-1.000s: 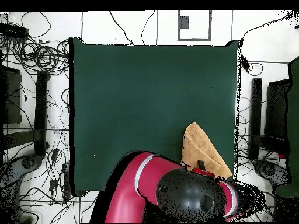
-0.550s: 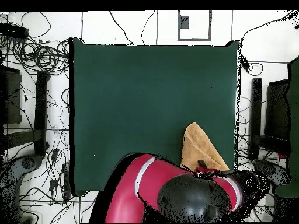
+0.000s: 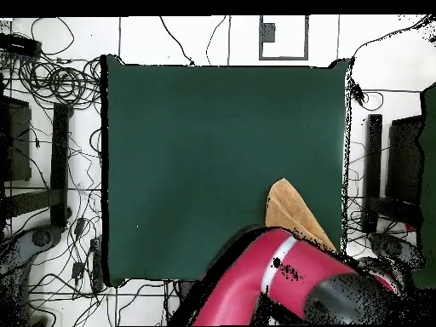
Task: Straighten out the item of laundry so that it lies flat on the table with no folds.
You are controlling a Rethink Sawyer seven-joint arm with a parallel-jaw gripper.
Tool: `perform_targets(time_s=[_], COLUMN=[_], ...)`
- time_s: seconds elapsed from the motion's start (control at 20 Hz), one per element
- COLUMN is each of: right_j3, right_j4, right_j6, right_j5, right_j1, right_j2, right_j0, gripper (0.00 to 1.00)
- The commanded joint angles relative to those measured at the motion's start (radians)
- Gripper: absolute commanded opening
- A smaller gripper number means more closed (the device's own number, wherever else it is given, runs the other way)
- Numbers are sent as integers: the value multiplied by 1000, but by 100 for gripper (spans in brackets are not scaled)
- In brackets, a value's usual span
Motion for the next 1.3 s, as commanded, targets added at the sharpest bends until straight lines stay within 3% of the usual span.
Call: perform_targets(time_s=[0.05, 0.25, 0.75, 1.3], right_j3=[-96, -81, -18, 17], right_j4=[114, 125, 180, 121], right_j6=[308, 303, 305, 409], right_j5=[-15, -44, 18, 109], right_j1=[144, 135, 93, 45], right_j2=[445, 483, 517, 537], right_j0=[-26, -46, -40, -10], gripper=[0, 0, 0, 0])
